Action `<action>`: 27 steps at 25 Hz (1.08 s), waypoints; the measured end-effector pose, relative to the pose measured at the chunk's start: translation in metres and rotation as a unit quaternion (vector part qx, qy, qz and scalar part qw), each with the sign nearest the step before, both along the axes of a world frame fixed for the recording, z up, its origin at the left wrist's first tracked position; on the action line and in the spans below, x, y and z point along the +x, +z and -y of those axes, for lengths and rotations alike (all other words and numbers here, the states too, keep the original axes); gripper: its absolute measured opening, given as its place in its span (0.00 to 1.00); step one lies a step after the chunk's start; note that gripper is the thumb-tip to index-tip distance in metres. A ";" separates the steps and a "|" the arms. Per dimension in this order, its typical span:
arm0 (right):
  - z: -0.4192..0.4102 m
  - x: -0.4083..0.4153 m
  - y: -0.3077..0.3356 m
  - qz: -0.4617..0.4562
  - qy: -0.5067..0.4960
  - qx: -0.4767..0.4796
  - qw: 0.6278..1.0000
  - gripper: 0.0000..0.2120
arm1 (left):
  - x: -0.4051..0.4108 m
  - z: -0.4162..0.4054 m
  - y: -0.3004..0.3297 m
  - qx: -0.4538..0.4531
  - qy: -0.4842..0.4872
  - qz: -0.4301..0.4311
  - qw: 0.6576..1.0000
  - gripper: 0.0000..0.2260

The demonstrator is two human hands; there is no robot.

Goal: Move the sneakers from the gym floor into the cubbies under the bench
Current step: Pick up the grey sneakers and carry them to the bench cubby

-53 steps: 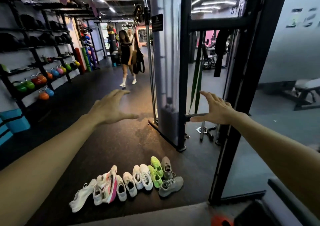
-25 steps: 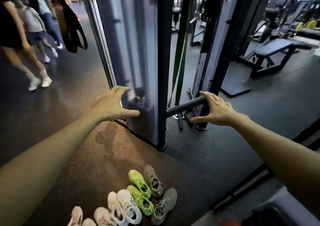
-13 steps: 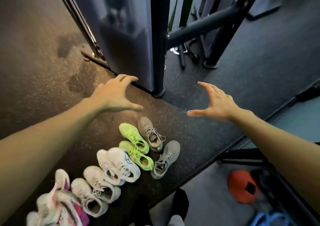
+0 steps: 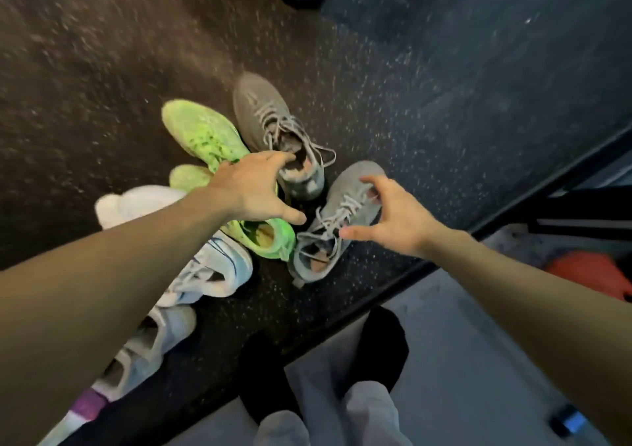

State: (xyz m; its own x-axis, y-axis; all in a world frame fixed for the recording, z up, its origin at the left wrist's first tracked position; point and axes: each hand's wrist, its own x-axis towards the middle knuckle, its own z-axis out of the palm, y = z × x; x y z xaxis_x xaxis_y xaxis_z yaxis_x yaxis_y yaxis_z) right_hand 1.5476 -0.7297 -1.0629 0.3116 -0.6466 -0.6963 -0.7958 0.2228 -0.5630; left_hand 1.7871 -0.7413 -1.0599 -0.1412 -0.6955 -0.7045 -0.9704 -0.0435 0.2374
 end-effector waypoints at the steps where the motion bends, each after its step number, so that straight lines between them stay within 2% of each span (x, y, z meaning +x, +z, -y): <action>1: -0.013 0.005 -0.021 0.012 -0.012 0.019 1.000 0.43 | -0.005 -0.007 -0.024 0.011 -0.007 0.001 1.000 0.50; 3: -0.037 0.015 -0.053 0.038 -0.039 0.048 0.997 0.33 | -0.011 -0.016 -0.057 0.015 -0.008 0.007 1.000 0.50; 6: -0.058 0.024 -0.080 0.047 -0.093 0.026 0.994 0.25 | -0.018 -0.017 -0.084 -0.014 0.003 0.016 1.000 0.46; 8: -0.066 0.027 -0.090 0.039 -0.101 -0.002 0.994 0.21 | -0.024 -0.019 -0.094 -0.022 -0.002 0.026 0.999 0.36; 10: -0.077 0.030 -0.096 0.043 -0.076 0.001 0.996 0.17 | -0.029 -0.024 -0.100 -0.048 -0.029 0.045 0.997 0.19; 12: -0.091 0.036 -0.097 0.053 -0.046 0.031 0.997 0.18 | -0.033 -0.030 -0.103 -0.083 -0.073 0.070 0.991 0.13; 15: -0.109 0.049 -0.100 0.004 0.022 0.001 1.000 0.29 | -0.038 -0.037 -0.107 -0.111 -0.113 0.087 0.984 0.09; 18: -0.120 0.064 -0.100 -0.044 0.081 -0.058 0.994 0.27 | -0.043 -0.040 -0.109 -0.123 -0.098 0.092 0.983 0.02; 23: -0.118 0.078 -0.102 -0.093 0.086 -0.081 0.989 0.07 | -0.043 -0.044 -0.107 -0.148 -0.110 0.099 0.978 0.08; 27: -0.108 0.059 -0.079 -0.068 0.055 -0.112 0.990 0.08 | -0.038 -0.042 -0.089 -0.138 -0.072 0.059 0.986 0.11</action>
